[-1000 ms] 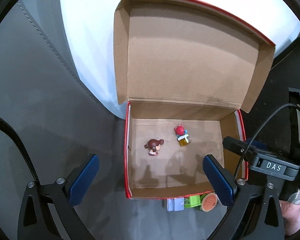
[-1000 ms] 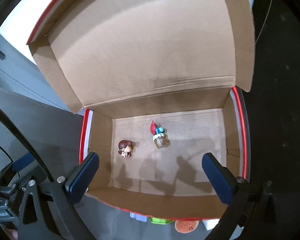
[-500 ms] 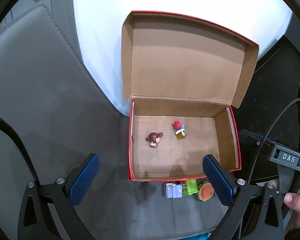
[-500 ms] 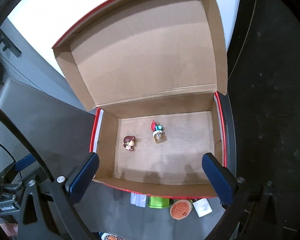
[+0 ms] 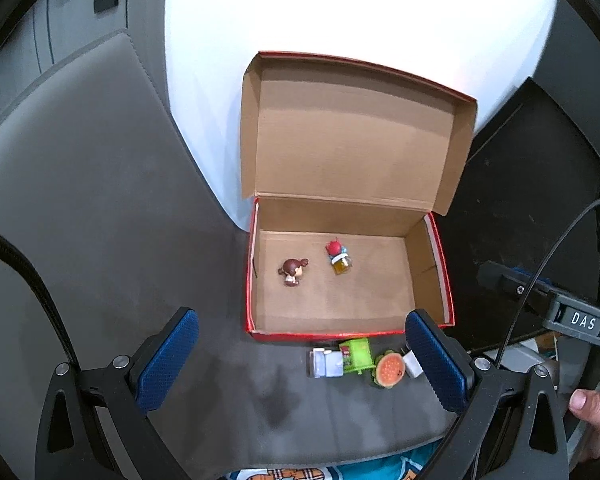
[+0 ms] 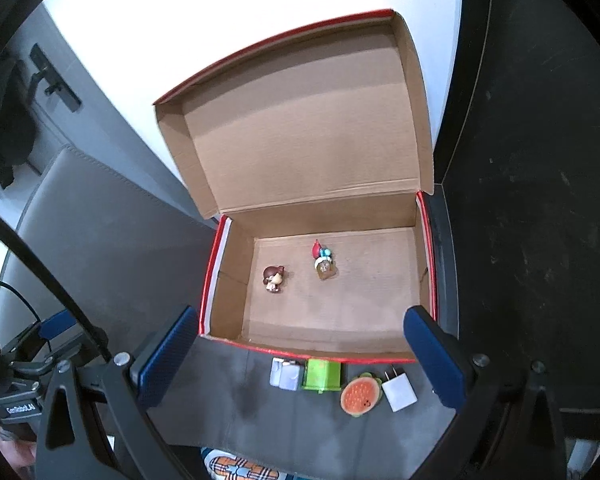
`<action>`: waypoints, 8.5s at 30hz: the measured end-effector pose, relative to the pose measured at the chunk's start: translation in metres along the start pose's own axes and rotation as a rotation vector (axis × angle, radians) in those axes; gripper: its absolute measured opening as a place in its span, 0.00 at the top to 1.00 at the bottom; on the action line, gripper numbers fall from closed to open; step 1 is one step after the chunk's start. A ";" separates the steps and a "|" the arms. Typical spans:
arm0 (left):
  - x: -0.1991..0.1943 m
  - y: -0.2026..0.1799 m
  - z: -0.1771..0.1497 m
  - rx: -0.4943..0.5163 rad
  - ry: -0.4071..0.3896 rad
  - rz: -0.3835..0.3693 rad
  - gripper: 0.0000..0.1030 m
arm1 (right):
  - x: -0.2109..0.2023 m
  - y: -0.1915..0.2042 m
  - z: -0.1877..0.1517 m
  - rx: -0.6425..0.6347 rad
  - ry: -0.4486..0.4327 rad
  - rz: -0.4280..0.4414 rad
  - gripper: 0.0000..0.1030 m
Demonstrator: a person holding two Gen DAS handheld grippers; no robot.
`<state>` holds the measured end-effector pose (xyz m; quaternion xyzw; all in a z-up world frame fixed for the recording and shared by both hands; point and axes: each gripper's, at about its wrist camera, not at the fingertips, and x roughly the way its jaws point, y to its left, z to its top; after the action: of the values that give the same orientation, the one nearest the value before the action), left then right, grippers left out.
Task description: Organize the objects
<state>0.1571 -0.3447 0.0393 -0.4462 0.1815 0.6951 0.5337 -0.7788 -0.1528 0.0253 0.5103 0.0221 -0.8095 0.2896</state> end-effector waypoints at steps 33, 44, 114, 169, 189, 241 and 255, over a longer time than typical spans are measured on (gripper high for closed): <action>-0.087 -0.020 -0.077 -0.080 -0.135 0.059 0.00 | -0.092 0.028 -0.069 -0.124 -0.107 0.042 0.00; -0.092 -0.028 -0.094 -0.089 -0.138 0.089 0.00 | -0.106 0.029 -0.086 -0.141 -0.118 0.075 0.00; 0.062 -0.008 -0.086 -0.247 0.054 0.124 0.01 | 0.000 -0.004 -0.088 -0.038 0.082 0.082 0.00; 0.239 0.015 -0.077 -0.429 0.237 0.156 0.33 | 0.173 -0.001 -0.103 -0.004 0.368 0.138 0.23; 0.267 0.019 -0.091 -0.462 0.291 0.153 0.52 | 0.201 0.024 -0.106 -0.066 0.420 0.136 0.23; 0.281 0.018 -0.085 -0.526 0.348 0.207 0.54 | 0.218 0.068 -0.098 -0.301 0.531 0.096 0.59; 0.244 0.003 -0.064 -0.506 0.286 0.231 0.54 | 0.187 0.071 -0.076 -0.310 0.481 0.159 0.61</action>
<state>0.1745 -0.2511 -0.1943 -0.6347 0.1255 0.7042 0.2924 -0.7399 -0.2703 -0.1490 0.6371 0.1734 -0.6271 0.4133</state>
